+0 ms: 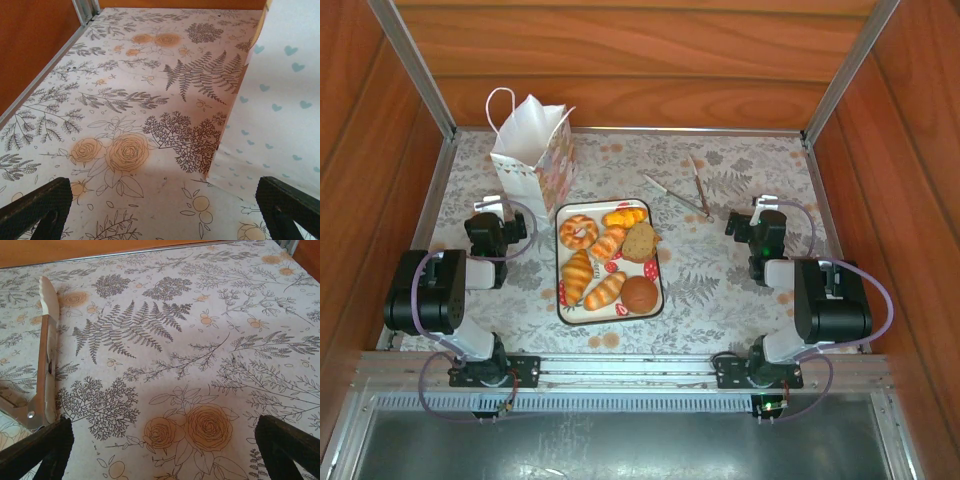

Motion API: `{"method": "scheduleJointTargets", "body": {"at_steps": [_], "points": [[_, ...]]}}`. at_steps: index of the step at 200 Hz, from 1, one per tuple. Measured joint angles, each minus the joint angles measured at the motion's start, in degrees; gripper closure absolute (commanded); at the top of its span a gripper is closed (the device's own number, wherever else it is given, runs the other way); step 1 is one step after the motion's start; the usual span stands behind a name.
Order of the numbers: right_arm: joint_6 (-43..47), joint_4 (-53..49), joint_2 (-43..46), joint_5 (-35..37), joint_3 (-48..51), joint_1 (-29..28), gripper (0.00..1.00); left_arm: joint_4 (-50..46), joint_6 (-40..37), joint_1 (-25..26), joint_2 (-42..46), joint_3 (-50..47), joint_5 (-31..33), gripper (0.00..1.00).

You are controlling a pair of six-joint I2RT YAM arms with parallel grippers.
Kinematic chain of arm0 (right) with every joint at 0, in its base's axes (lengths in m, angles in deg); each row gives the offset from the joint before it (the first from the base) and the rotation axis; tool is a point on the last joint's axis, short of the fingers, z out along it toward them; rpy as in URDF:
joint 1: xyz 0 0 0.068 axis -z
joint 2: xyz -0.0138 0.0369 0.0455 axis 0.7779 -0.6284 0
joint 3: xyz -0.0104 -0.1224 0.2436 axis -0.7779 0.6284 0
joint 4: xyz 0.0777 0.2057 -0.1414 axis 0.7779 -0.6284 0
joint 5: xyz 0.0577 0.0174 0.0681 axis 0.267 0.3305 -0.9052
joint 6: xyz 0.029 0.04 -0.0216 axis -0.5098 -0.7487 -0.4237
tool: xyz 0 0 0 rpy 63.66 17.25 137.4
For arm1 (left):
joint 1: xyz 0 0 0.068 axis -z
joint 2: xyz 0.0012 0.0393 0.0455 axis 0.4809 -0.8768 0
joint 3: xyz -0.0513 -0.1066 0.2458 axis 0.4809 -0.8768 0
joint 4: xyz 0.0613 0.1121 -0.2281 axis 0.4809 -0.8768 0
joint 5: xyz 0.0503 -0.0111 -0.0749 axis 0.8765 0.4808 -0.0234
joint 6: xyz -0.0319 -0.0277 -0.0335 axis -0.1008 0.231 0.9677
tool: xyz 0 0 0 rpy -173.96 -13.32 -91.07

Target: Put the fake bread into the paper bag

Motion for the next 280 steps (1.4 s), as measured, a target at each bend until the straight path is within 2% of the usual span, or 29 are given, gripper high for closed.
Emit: {"method": "scheduleJointTargets", "body": {"at_steps": [245,263,280], "points": [[0.0,0.0,0.0,0.0,0.0,0.0,0.0,0.0,0.0,0.1,0.1,0.0,0.0,0.02],[0.0,0.0,0.1,0.0,0.0,0.0,0.0,-0.6,-0.6,1.2,2.2,-0.2,1.2,0.02],[0.0,-1.7,2.2,0.0,0.0,0.0,0.0,-1.2,-1.2,3.1,8.2,-1.2,3.3,0.01]]}}
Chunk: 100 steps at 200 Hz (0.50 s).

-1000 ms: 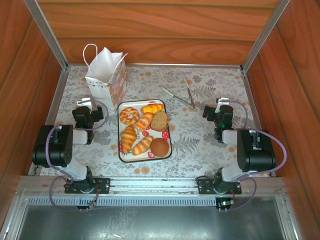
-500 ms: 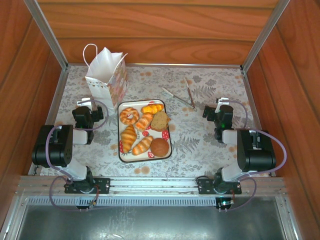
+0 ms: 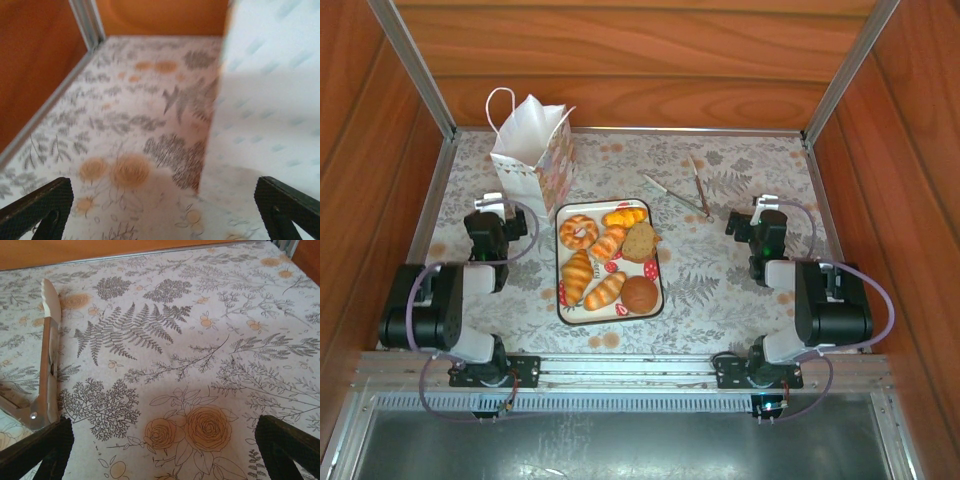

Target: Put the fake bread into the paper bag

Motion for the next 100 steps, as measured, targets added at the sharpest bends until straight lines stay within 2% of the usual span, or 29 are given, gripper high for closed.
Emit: {"method": "scheduleJointTargets", "body": {"at_steps": [47,68,100], "points": [[-0.9,-13.4,13.3,-1.7,-3.3,0.0,0.0,-7.6,2.3,1.5,18.7,0.3,3.2,0.01],[-2.0,-21.8,18.0,-4.0,-7.3,0.0,0.0,-16.7,5.1,1.5,23.1,5.4,2.7,0.02],[-2.9,-34.8,20.9,-9.6,-15.7,0.0,0.0,-29.4,10.1,1.6,28.3,16.3,-2.0,0.03]]}}
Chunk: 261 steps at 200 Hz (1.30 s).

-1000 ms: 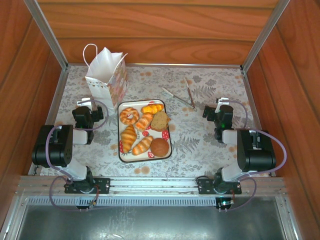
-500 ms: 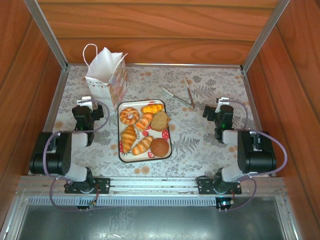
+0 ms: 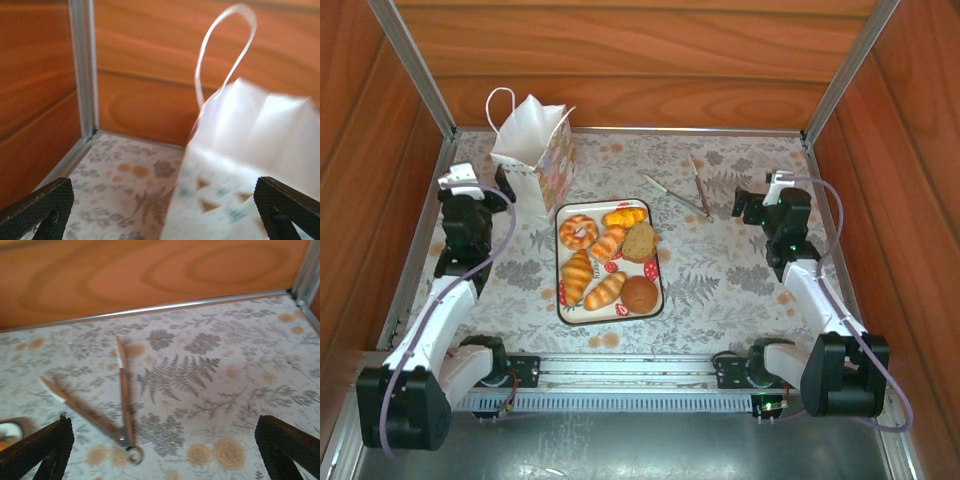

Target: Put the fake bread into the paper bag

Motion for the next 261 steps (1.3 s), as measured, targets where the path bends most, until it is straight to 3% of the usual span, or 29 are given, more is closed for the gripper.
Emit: {"method": "scheduleJointTargets", "body": {"at_steps": [27,65,117,175,225,261], "points": [[0.5,-11.3,-2.2,-5.6,-10.0,0.0,0.0,-12.4,3.4,0.0,1.0,11.0,-2.4,0.05],[1.4,-22.8,-8.3,-10.2,-20.6,-0.2,0.0,-32.7,4.6,-0.3,-4.3,28.1,-4.2,0.05],[4.0,-36.0,-19.0,-11.9,-30.9,-3.0,0.0,-50.5,4.1,-4.2,-12.5,40.6,-8.2,0.04],[5.1,-43.4,-28.2,-18.6,-34.2,-7.5,0.05,-58.3,2.8,-9.5,-21.6,49.4,-15.0,0.02],[4.5,-43.9,-30.1,-21.9,-33.7,-8.0,0.04,-60.9,0.6,-12.7,-30.9,55.9,-22.8,0.02],[4.2,-43.7,-30.1,-22.0,-33.6,-8.0,0.05,-61.7,0.3,-12.6,-39.2,62.5,-28.6,0.1]]}}
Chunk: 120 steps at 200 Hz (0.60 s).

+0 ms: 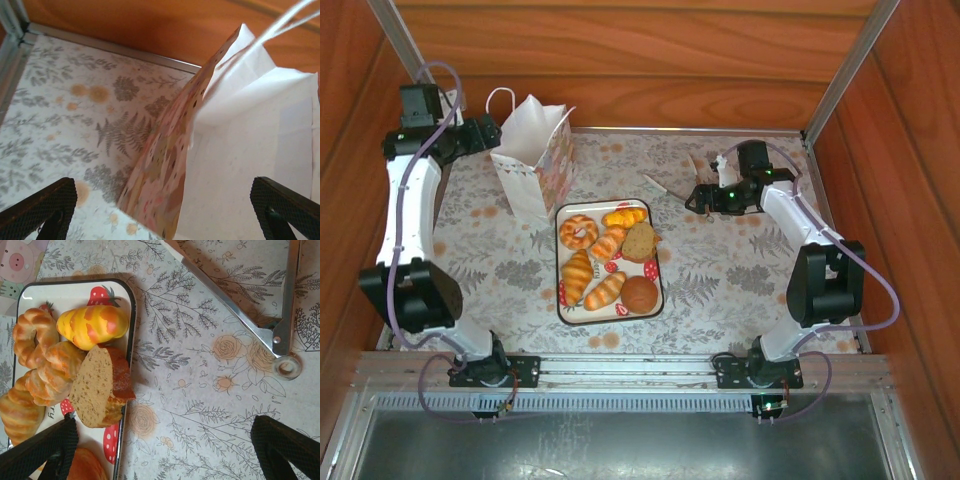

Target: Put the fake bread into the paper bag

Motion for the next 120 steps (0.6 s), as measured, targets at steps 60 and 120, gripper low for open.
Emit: {"method": "scheduleJointTargets", "body": {"at_steps": [60,120], "points": [[-0.7,1.3,0.0,-4.1,4.2,-0.6,0.08,-1.2,1.2,0.1,-10.2,8.4,-6.0,0.29],[-1.9,2.1,0.0,-7.6,9.2,-1.4,0.15,-3.1,1.4,0.5,-12.4,9.0,-7.6,0.75]]}}
